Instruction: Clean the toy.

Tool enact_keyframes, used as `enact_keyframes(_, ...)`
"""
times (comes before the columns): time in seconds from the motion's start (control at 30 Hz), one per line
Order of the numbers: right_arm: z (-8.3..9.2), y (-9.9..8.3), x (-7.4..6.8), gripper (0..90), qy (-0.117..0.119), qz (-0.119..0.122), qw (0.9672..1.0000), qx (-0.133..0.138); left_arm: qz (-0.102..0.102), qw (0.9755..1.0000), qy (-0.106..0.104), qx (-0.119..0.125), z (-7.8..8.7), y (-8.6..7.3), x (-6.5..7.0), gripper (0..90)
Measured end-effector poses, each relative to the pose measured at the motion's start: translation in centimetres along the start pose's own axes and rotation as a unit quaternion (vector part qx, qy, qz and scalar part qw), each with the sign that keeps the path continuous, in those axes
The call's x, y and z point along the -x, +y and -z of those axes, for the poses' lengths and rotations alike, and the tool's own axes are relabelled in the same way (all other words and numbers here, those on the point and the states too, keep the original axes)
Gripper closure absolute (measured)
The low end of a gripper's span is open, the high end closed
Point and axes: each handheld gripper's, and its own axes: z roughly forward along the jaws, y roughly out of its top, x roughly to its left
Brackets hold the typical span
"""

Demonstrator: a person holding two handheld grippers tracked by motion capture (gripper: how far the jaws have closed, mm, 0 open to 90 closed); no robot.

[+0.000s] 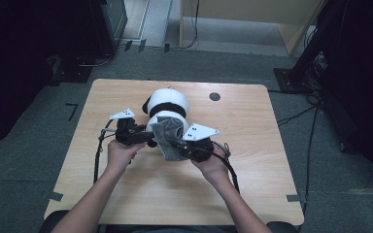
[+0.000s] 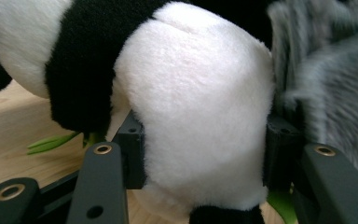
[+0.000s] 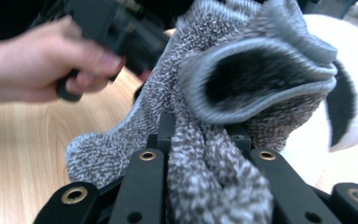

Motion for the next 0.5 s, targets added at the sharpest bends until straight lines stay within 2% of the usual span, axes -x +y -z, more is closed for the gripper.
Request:
enact_keyframes(0.13,-1.2,-1.0,-0.4,76.0,0.001,0.020,0.9996,-0.018,0.013,0.9999,0.007,0.003,0.2,0.1,-0.4,47.1)
enact_keyframes(0.27,-2.2,-1.9,-0.7,76.5,0.005,0.020,0.9992,-0.036,0.021,0.9997,0.009,0.007,0.3,0.2,-0.7,47.4)
enact_keyframes(0.5,-3.1,-2.9,-0.5,76.9,0.010,0.015,0.9991,-0.040,0.030,0.9994,0.012,0.012,0.5,0.3,-0.8,47.4)
